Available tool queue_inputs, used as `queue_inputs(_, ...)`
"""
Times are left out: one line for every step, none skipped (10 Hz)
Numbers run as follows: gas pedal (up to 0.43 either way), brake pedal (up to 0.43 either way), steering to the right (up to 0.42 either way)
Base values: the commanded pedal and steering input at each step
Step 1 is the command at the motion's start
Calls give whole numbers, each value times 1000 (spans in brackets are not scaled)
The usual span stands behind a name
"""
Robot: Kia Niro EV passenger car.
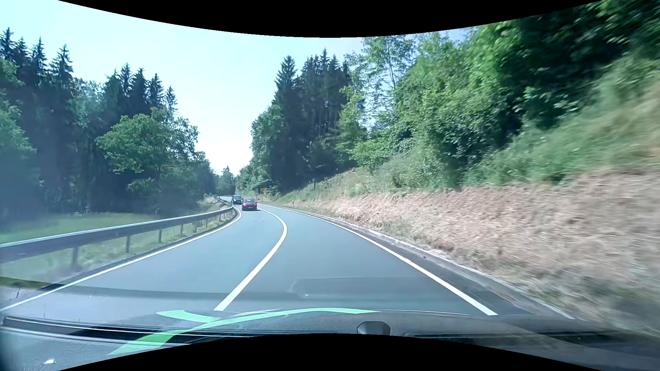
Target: Follow the waypoints while adhering to traffic rules and regulations
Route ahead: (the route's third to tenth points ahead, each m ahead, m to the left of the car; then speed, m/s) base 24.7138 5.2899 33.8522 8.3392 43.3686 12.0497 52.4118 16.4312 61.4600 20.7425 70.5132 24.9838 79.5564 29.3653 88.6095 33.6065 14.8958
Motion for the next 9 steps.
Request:
queue_inputs(169,0,-59)
queue_inputs(169,0,-61)
queue_inputs(169,0,-62)
queue_inputs(177,0,-64)
queue_inputs(189,0,-64)
queue_inputs(189,0,-64)
queue_inputs(189,0,-63)
queue_inputs(189,0,-62)
queue_inputs(189,0,-60)
